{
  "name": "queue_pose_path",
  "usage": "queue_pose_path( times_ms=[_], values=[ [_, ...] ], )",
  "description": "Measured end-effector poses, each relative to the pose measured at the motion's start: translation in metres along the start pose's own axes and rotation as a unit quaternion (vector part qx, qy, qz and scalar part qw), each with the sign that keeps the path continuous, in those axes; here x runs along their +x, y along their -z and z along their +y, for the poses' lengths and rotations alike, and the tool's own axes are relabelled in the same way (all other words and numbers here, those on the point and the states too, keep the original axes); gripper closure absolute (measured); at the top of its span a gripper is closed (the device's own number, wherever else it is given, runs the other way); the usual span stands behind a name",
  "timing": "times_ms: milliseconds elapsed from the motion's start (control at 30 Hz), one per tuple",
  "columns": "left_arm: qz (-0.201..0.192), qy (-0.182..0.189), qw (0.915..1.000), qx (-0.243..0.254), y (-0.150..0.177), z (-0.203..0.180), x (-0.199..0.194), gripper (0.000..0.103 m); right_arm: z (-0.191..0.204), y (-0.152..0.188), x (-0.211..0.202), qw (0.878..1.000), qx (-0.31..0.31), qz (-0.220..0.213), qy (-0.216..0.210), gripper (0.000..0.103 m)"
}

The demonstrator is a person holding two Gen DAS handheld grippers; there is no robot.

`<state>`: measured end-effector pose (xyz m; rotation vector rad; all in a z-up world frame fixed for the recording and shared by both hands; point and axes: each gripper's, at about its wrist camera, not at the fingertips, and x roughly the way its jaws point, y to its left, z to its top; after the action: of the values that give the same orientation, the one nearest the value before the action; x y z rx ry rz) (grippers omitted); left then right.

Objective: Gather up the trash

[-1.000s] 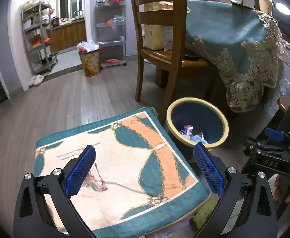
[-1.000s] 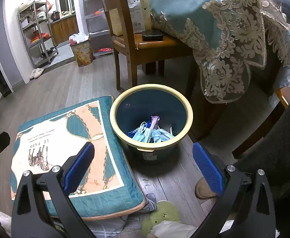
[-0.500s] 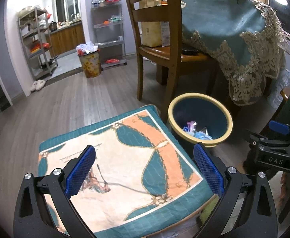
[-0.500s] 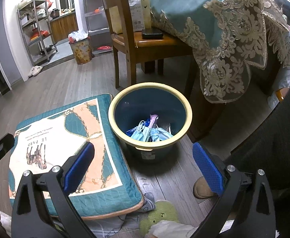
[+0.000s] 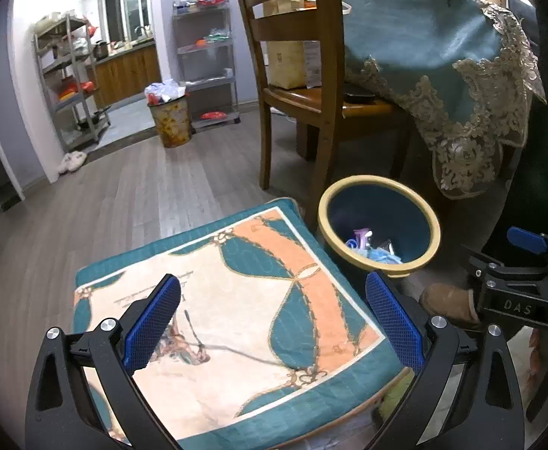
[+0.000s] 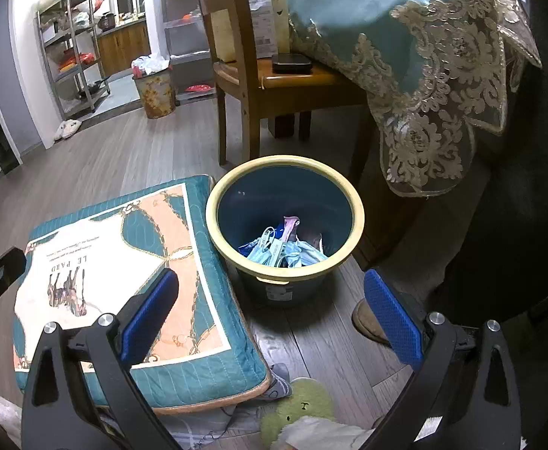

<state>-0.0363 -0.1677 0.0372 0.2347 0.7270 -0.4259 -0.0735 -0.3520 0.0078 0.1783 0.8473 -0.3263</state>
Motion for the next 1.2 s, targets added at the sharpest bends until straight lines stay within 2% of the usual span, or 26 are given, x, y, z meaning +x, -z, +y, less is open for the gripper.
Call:
queue_pose_path(
  times_ms=[233, 733, 833, 900, 1200],
  values=[
    [0.011, 0.0, 0.9998, -0.016, 0.001, 0.005, 0.003, 0.005, 0.005, 0.001, -0.001, 1.0, -0.009, 0.0, -0.002, 0.006],
    [0.014, -0.005, 0.9998, -0.012, 0.002, 0.003, 0.004, 0.005, 0.005, 0.001, -0.001, 1.0, -0.011, 0.0, 0.0, 0.006],
    [0.023, -0.011, 0.9996, -0.01, 0.002, 0.002, 0.007, 0.005, 0.005, 0.001, -0.001, 1.0, -0.01, 0.0, 0.0, 0.006],
    [0.032, -0.002, 0.9995, -0.007, 0.002, 0.002, 0.01, 0.005, 0.005, 0.001, -0.001, 1.0, -0.011, 0.0, -0.001, 0.006],
    [0.034, -0.022, 0.9992, 0.0, 0.002, -0.001, 0.009, 0.005, 0.004, 0.001, -0.001, 1.0, -0.011, 0.002, -0.002, 0.006]
  ],
)
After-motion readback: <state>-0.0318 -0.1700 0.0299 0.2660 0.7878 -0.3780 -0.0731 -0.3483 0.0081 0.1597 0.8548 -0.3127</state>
